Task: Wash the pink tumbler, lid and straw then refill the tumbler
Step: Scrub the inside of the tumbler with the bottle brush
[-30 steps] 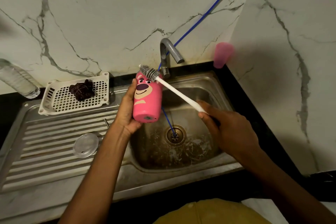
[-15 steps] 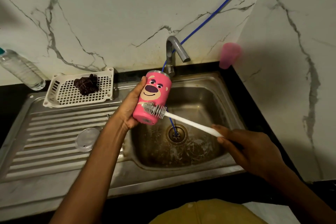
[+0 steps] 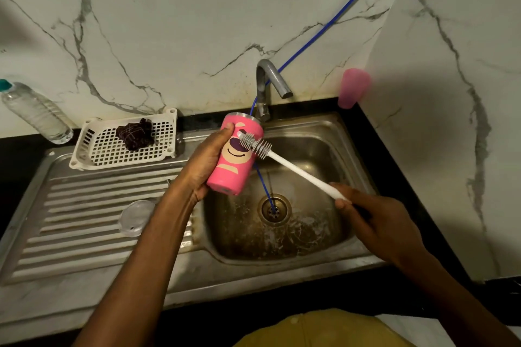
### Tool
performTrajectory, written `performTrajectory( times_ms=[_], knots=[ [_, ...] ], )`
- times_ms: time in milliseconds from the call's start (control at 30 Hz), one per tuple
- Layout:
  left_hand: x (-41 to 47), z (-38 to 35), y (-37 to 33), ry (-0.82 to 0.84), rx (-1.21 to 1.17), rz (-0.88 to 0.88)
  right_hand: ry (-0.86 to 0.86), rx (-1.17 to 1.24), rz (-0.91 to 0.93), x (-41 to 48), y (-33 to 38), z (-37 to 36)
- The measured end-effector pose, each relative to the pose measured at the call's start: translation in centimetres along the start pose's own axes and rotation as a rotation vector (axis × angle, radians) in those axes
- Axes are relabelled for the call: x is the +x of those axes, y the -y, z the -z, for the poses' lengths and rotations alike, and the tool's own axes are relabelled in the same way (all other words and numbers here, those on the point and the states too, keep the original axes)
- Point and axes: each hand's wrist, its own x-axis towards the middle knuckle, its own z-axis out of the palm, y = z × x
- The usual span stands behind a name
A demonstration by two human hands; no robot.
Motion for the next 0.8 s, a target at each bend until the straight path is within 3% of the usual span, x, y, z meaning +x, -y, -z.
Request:
performTrajectory(
  times_ms=[200,333,633,733,800],
  knots=[
    [0.0,0.3,1.4,0.054,0.062,0.037,-0.156,0.523,-0.269,2.0,3.6,-3.0],
    [0.1,0.0,3.0,0.133,0.163,0.077,-0.044,0.854,-0.462,5.9,5.3,-4.0],
    [0.0,0.6,2.7,0.351,0.529,-0.143,0.199,0.816,-0.423,7.1,5.3,-6.3],
    [0.3,0.5,3.2,0.336,0.579,-0.132,0.094,0.923,-0.478,7.1,6.0,-6.8],
    [-0.2,0.4,3.9,0.261,0.574,-0.225,-0.01,0.986,-0.542,7.3,5.7,-6.7]
  ],
)
